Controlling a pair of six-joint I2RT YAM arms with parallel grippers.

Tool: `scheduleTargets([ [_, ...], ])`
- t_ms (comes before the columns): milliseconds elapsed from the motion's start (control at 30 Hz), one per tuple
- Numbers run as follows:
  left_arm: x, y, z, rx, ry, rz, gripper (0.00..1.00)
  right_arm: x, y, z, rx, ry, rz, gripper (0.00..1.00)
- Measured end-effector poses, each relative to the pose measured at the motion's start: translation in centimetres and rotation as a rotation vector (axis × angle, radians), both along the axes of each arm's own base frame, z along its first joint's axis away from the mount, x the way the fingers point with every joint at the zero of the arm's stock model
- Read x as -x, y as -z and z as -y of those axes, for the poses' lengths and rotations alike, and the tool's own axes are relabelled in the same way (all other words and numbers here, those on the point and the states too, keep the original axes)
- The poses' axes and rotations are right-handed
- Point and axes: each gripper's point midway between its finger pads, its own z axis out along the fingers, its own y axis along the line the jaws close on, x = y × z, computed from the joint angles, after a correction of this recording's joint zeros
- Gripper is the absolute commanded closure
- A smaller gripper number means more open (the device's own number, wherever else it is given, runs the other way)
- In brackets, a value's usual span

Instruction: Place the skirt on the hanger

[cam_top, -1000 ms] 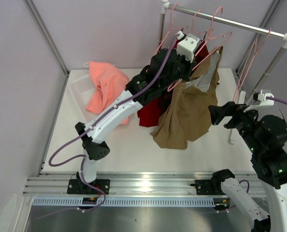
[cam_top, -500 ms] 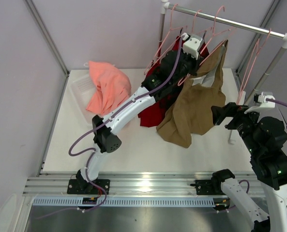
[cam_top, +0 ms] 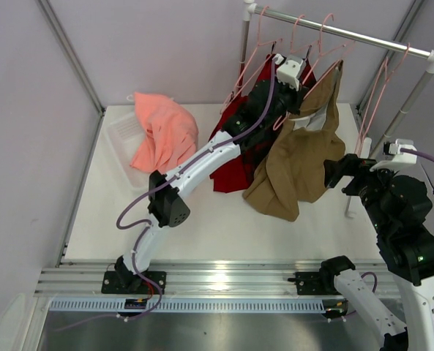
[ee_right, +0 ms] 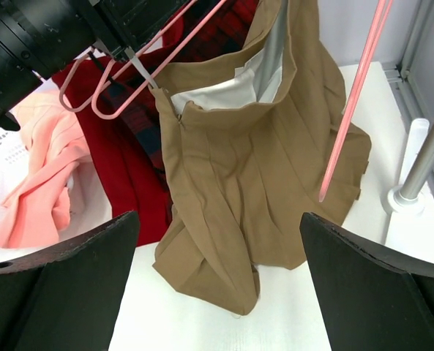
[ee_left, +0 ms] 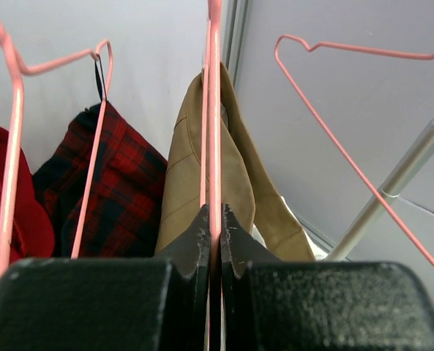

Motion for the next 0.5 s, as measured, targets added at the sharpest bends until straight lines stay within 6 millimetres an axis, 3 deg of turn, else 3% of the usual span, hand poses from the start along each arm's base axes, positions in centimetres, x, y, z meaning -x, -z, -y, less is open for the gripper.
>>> scheduleTargets([
  [200,-0.5,0.8,0.0,-0.003,-0.003,-0.021,0.92,-0.2,0.3,0.3,0.008,0.020,-0.008,0.01],
  [367,-0.4,0.9,0.1,-0.001,0.008,-0.015,0.85,-0.8,0.7,0.2,0.012,0.021,-0.030,0.01],
  [467,-0.2,0.9,0.3,-0.005,0.025,-0.003,0.71,-1.0,1.0,0.1,0.014,0.021,-0.041,0.00],
  [500,-0.1,0.9,0.3,-0.008,0.029,-0.003,0.60,-1.1,1.0,0.1,0.014,0.021,-0.044,0.01],
])
